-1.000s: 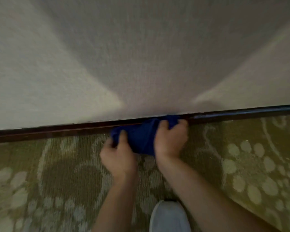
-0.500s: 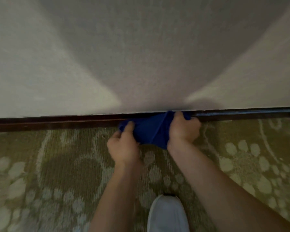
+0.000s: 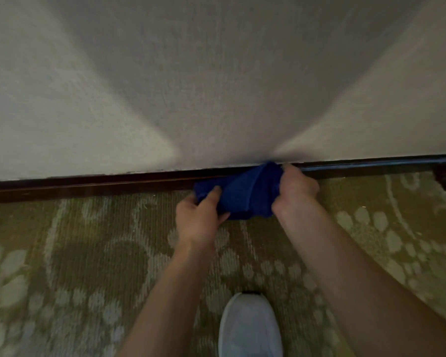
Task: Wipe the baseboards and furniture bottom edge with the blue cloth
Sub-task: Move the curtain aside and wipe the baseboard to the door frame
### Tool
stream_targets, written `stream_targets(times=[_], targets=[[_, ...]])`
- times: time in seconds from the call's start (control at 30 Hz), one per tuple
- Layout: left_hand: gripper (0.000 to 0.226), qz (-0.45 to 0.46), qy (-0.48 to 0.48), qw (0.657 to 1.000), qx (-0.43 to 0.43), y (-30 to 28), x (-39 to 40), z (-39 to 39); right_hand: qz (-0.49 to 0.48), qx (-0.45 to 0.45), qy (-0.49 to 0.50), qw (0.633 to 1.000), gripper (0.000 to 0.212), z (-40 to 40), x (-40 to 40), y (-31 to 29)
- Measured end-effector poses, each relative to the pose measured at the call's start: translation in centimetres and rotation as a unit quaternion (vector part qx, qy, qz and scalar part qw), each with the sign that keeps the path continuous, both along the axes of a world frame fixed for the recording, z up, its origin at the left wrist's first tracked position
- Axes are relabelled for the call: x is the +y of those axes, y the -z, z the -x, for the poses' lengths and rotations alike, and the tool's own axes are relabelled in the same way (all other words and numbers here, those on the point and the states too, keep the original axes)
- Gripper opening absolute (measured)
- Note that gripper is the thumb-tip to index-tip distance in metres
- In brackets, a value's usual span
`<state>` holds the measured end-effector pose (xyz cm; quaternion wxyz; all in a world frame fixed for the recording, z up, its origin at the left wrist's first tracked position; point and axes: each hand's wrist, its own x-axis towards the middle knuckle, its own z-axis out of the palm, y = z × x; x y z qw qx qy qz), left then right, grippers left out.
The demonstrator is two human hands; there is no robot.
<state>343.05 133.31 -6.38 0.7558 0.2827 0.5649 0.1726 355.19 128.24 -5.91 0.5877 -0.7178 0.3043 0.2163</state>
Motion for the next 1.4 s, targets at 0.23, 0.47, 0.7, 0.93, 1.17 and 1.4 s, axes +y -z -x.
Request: stream_targets(times=[0.23, 0.47, 0.7, 0.93, 1.17, 1.4], targets=[[0.028, -0.057, -0.227, 0.969, 0.081, 0.2, 2.5, 3.0, -0.001, 0.057, -0.067, 0.996, 0.043, 6.1, 5.4, 0.4], [0.041, -0.06, -0.129, 0.989, 0.026, 0.0, 2.4, 2.7, -0.098, 0.128, -0.121, 0.979, 0.038, 6.8, 3.0, 0.7], [0.045, -0.012, -0.064, 0.997, -0.04, -1.0, -1.5, 1.0, -0.149, 0.106, -0.098, 0.978, 0.037, 3.2, -3.4, 0.7], [0.047, -0.018, 0.084, 0.996, 0.005, -4.4, -10.3, 0.2, 0.029, 0.03, -0.155, 0.987, 0.027, 0.9, -10.8, -8.4], [0.039, -0.076, 0.056, 0.994, 0.051, -8.0, -12.1, -1.9, 0.091, 0.046, -0.258, 0.961, 0.013, -2.7, -13.8, -11.3], [0.056, -0.213, 0.002, 0.966, 0.15, -0.5, -8.3, -6.2, -0.001, 0.094, -0.249, 0.964, 0.032, -6.2, -9.3, -0.2]])
